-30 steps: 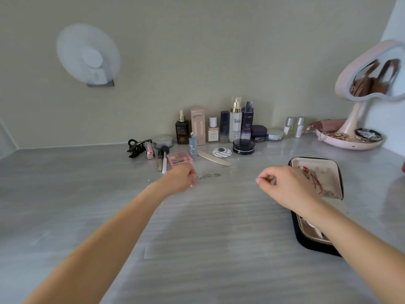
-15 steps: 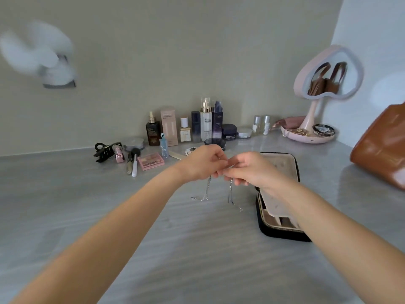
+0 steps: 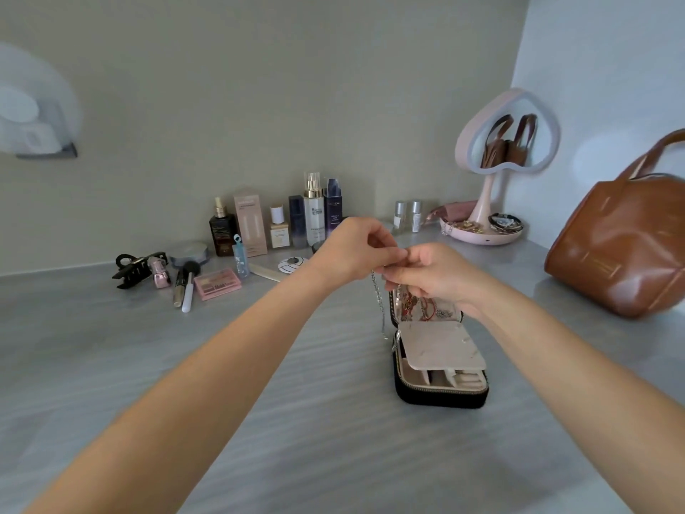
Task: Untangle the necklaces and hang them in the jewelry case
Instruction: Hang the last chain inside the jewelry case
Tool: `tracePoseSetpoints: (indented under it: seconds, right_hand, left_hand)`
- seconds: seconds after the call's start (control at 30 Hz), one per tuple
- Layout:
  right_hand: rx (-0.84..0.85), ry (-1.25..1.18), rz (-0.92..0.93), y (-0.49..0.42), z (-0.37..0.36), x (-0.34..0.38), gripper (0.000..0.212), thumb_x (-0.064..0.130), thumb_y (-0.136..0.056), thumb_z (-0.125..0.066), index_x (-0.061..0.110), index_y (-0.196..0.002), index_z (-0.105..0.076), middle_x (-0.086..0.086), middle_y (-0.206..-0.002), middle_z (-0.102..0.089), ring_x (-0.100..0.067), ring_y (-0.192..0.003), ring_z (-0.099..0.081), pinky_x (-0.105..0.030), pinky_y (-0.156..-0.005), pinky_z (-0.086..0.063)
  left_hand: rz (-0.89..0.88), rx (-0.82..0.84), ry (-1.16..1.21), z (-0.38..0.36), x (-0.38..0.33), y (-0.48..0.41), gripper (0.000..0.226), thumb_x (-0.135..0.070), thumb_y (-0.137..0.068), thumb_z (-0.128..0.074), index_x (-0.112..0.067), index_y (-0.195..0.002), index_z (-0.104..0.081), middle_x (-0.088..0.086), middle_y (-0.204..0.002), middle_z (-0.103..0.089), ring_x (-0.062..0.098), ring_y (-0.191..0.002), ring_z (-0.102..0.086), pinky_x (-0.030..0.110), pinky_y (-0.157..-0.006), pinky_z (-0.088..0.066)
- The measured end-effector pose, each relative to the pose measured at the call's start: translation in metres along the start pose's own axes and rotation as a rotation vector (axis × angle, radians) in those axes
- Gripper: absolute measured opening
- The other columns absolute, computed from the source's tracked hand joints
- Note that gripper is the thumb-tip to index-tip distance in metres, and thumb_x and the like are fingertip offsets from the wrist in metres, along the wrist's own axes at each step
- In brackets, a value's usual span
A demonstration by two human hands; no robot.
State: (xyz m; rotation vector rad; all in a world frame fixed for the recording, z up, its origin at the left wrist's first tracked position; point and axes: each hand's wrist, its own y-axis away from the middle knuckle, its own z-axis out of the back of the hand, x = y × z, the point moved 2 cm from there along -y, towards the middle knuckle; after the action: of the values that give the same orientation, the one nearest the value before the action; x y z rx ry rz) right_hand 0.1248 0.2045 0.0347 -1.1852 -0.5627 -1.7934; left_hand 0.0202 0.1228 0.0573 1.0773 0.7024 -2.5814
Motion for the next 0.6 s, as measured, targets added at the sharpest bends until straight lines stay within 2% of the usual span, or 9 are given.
tracePoseSetpoints:
  seconds: [0.1,0.23,0.33,0.4,0.43,0.5,0.53,0.6]
  right_hand:
    - [0.003,-0.027,-0.015,-0.001,0.007,-0.001,0.011,0.012,-0.082,-0.065,0.018,-0.074,-0.064,-0.001,-0.072,-0.068,-0.006,-0.045,-0.039,-0.013,-0.041,-0.026]
    - [0.025,-0.058,-0.021,-0.003,0.014,-0.006,0.006,0.01,-0.084,-0.062,0.008,-0.087,-0.066,-0.001,-0.072,-0.069,-0.006,-0.045,-0.04,-0.013,-0.039,-0.026]
    - [0.01,-0.088,0.012,-0.003,0.02,-0.006,0.005,0.008,-0.085,-0.06,0.005,-0.086,-0.064,0.008,-0.052,-0.062,-0.003,-0.04,-0.039,-0.013,-0.039,-0.027]
    - [-0.02,-0.127,0.011,-0.004,0.024,-0.007,0.004,0.008,-0.085,-0.06,0.006,-0.084,-0.063,0.01,-0.042,-0.053,-0.002,-0.038,-0.037,-0.014,-0.039,-0.025]
    - [-0.043,-0.161,0.005,-0.005,0.027,-0.008,0.005,0.008,-0.085,-0.061,0.005,-0.087,-0.064,0.009,-0.044,-0.053,-0.003,-0.038,-0.037,-0.014,-0.039,-0.024]
    - [-0.097,-0.21,-0.014,-0.006,0.032,-0.011,0.008,0.009,-0.084,-0.063,0.004,-0.089,-0.066,-0.001,-0.063,-0.062,-0.004,-0.038,-0.037,-0.014,-0.037,-0.025]
    - [-0.124,-0.225,-0.023,-0.005,0.036,-0.012,0.006,0.009,-0.084,-0.063,0.005,-0.087,-0.067,-0.004,-0.074,-0.066,-0.004,-0.039,-0.038,-0.014,-0.036,-0.026]
    - [-0.179,-0.258,-0.036,-0.002,0.044,-0.017,0.005,0.007,-0.084,-0.062,0.006,-0.084,-0.066,-0.006,-0.082,-0.069,-0.004,-0.038,-0.038,-0.014,-0.035,-0.026]
  left_hand:
    - [-0.009,0.017,0.024,-0.005,-0.005,-0.004,0.014,-0.023,-0.081,-0.069,-0.021,-0.073,-0.057,-0.005,-0.068,-0.058,0.009,-0.063,-0.054,0.019,-0.058,-0.045]
    - [0.014,0.021,0.046,-0.006,-0.009,-0.005,0.02,-0.029,-0.091,-0.054,-0.017,-0.075,-0.056,0.0,-0.066,-0.058,0.011,-0.058,-0.055,0.016,-0.051,-0.044]
    - [0.12,0.024,0.198,-0.013,-0.001,-0.005,0.03,-0.034,-0.096,-0.041,-0.014,-0.084,-0.059,0.0,-0.076,-0.063,0.012,-0.071,-0.061,0.026,-0.067,-0.052]
    - [0.242,0.041,0.362,-0.025,0.009,-0.003,0.041,-0.044,-0.097,-0.032,-0.016,-0.087,-0.061,0.001,-0.081,-0.066,0.013,-0.079,-0.063,0.03,-0.079,-0.05]
    - [0.307,0.073,0.456,-0.033,0.014,-0.001,0.049,-0.049,-0.096,-0.028,-0.014,-0.093,-0.062,0.002,-0.084,-0.068,0.014,-0.081,-0.064,0.031,-0.083,-0.049]
    - [0.37,0.17,0.588,-0.049,0.022,0.002,0.063,-0.054,-0.095,-0.02,-0.009,-0.108,-0.061,0.006,-0.089,-0.07,0.019,-0.087,-0.067,0.031,-0.089,-0.047]
    - [0.365,0.206,0.61,-0.055,0.024,0.004,0.063,-0.053,-0.095,-0.018,-0.008,-0.109,-0.061,0.007,-0.087,-0.071,0.021,-0.088,-0.067,0.033,-0.093,-0.046]
    - [0.322,0.227,0.6,-0.059,0.026,0.005,0.049,-0.044,-0.098,-0.027,-0.011,-0.098,-0.063,0.003,-0.079,-0.068,0.022,-0.085,-0.064,0.037,-0.098,-0.043]
